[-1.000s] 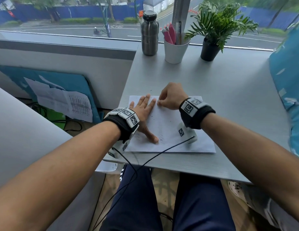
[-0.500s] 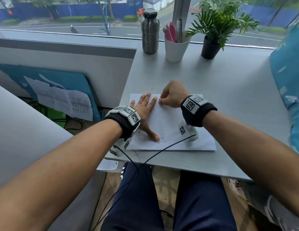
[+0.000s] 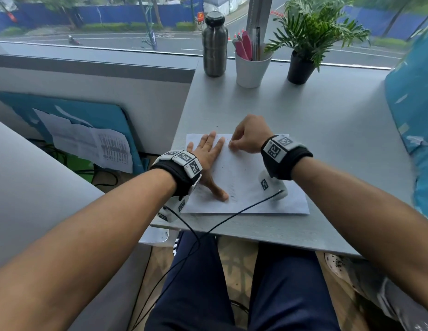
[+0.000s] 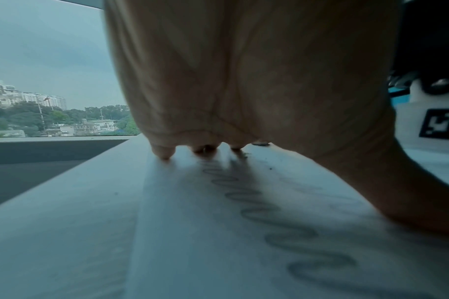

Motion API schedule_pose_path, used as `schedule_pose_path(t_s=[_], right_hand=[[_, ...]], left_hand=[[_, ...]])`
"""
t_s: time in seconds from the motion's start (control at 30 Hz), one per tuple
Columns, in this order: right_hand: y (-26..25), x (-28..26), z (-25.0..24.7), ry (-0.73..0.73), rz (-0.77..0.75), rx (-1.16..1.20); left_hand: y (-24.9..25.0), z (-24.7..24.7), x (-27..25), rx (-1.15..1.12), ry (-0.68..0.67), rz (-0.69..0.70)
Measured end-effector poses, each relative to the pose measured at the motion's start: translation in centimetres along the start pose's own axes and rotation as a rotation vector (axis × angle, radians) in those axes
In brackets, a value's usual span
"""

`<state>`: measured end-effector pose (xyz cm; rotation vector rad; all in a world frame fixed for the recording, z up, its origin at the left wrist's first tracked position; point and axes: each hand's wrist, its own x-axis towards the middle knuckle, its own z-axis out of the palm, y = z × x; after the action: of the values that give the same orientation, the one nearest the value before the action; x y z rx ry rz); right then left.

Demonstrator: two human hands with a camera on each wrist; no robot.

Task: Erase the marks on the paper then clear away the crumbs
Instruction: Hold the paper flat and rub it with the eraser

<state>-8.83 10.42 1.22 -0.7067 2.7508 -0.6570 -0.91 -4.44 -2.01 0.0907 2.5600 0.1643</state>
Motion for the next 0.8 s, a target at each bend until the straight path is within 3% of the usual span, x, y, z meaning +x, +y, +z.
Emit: schedule_pose_path(t_s=[0.13,0.27,0.4,0.5,0.63,0.73,0.8], right_hand=[[-1.1,-1.5,1.2,-0.125,-0.118,-0.034],[0.1,-0.2,0.1,-0.004,-0.001,0.010],[-0.9,-1.4,1.1,-0.159,-0.102,-0.028],[0.3,-0.4,-0.1,-0.032,0.017,0.024],[-1.2,-1.7,1.4,-0.136,-0.137,-0.042],[-0.1,-0.8,0.5,-0.050,-0.018,0.008],[-0.1,-0.9,0.6,-0.002,-0.015,0.017]], left_hand=[[-0.2,0.2,0.1,-0.004,0.007,-0.002],[-0.1,0.2,0.1,-0.014,0.007,0.004],[-0.2,0.3,0.1,-0.014,0.021,-0.001],[-0.1,0.2,0.1,-0.008,0.016,0.008],[0.0,0.1,0.1,-0.020,0.009,0.015],[0.1,0.0,0.0,-0.007,0.003,0.019],[0.1,-0.1,0.0,0.003,0.004,0.013]])
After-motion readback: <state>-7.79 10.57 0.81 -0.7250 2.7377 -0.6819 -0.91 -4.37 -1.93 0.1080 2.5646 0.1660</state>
